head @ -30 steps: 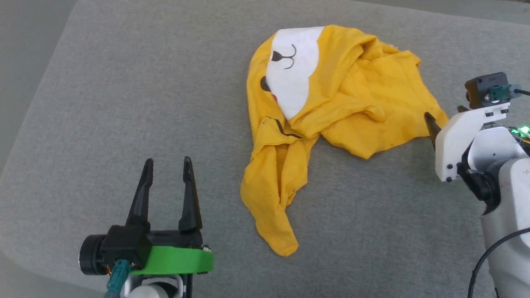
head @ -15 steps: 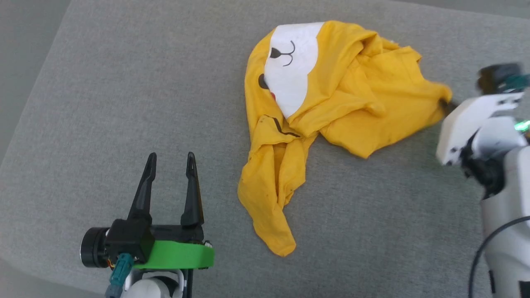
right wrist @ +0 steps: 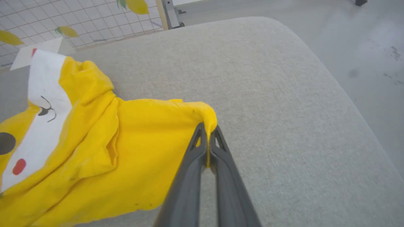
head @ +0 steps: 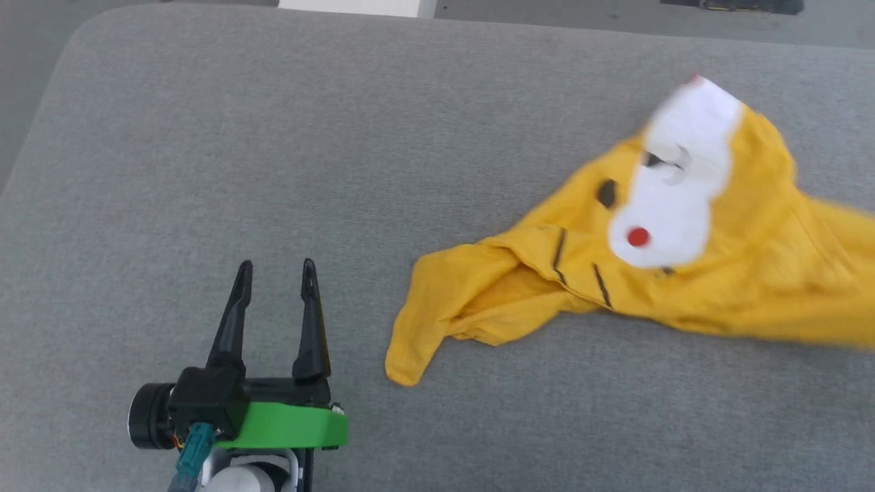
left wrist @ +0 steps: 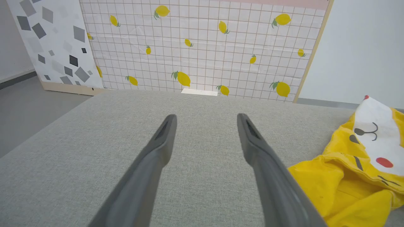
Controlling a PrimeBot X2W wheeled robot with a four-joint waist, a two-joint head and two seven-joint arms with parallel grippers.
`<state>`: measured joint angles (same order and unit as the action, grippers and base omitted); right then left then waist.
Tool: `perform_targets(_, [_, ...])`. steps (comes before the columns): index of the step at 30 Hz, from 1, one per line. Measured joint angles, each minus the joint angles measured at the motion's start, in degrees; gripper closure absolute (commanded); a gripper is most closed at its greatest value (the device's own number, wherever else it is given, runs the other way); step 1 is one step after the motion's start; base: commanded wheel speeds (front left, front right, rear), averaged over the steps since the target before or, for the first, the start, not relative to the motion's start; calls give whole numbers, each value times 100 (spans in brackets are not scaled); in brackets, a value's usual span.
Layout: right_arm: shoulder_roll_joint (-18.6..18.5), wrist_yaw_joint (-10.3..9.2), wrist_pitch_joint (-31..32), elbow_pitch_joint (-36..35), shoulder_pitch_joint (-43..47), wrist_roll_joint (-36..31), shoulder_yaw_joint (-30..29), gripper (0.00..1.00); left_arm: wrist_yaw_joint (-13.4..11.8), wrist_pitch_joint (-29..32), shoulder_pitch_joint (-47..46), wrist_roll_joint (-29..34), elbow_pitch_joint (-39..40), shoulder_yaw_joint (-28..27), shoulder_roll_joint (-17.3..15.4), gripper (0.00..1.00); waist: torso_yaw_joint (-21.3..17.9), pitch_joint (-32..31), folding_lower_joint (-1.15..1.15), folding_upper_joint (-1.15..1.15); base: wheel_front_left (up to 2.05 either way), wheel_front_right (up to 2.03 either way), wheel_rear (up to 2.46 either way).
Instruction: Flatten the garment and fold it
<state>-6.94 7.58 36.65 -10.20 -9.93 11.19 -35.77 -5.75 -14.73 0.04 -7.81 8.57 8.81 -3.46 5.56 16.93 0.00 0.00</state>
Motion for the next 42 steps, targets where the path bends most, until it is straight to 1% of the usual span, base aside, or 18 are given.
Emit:
perform_targets(1, [83,0,-2,-40,295,-47,-197,100,16,0,-2,0,-7,16,2,0,-29,-1,0,0,0,0,0])
perform_targets(3, [241,-1,-4,-23,703,-87,-411,100,24,0,-2,0,-31,49,7,0,-63,-1,0,0,0,0,0])
perform_targets(6, [367,0,-242,227,1028,-90,-450,100,67,0,-1,-1,-69,71,12,0,-106,-13,0,0,0,0,0])
perform_targets(7, [394,0,-364,355,1059,-92,-419,65,74,0,0,-1,-81,70,13,0,-123,-26,0,0,0,0,0])
perform_targets(8, [400,0,-475,441,1067,-121,-365,51,78,0,0,-1,-88,70,14,0,-136,-37,0,0,0,0,0])
perform_targets(9, [399,0,-612,530,1072,-181,-274,0,103,0,1,0,-104,71,15,0,-151,-56,0,0,0,0,0])
perform_targets(13, [403,0,-958,681,985,-238,10,0,148,0,21,2,-153,67,19,0,-194,-145,0,0,0,0,0])
perform_targets(16, [404,0,-1044,372,856,-238,289,0,167,0,55,19,-164,49,21,0,-222,-210,0,0,0,0,0])
perform_targets(19, [400,0,-922,-4,736,-160,553,0,171,0,62,19,-158,41,22,0,-262,-235,0,0,0,0,0])
perform_targets(22, [379,0,-586,-123,730,-123,884,0,171,0,67,19,-157,43,25,0,-286,-239,0,0,0,0,0])
perform_targets(24, [358,0,-308,-51,737,-111,1116,0,175,0,69,19,-157,49,26,0,-289,-222,0,0,0,0,0])
perform_targets(27, [336,-1,-85,169,733,-133,1266,0,218,0,66,19,-156,57,26,0,-276,-168,0,0,0,0,0])
perform_targets(36, [320,0,-194,1015,459,-316,1221,0,265,0,48,105,-130,-13,27,0,-162,28,0,0,0,0,0])
perform_targets(37, [321,0,-205,1113,409,-318,1206,35,266,0,47,130,-130,-20,27,0,-151,43,0,0,0,0,0])
perform_targets(39, [324,0,-298,1212,328,-319,1177,100,266,0,46,135,-131,-30,27,0,-134,61,0,0,0,0,0])
perform_targets(42, [334,0,-438,1270,216,-334,1199,100,266,0,41,135,-132,-32,27,0,-122,56,0,0,0,0,0])
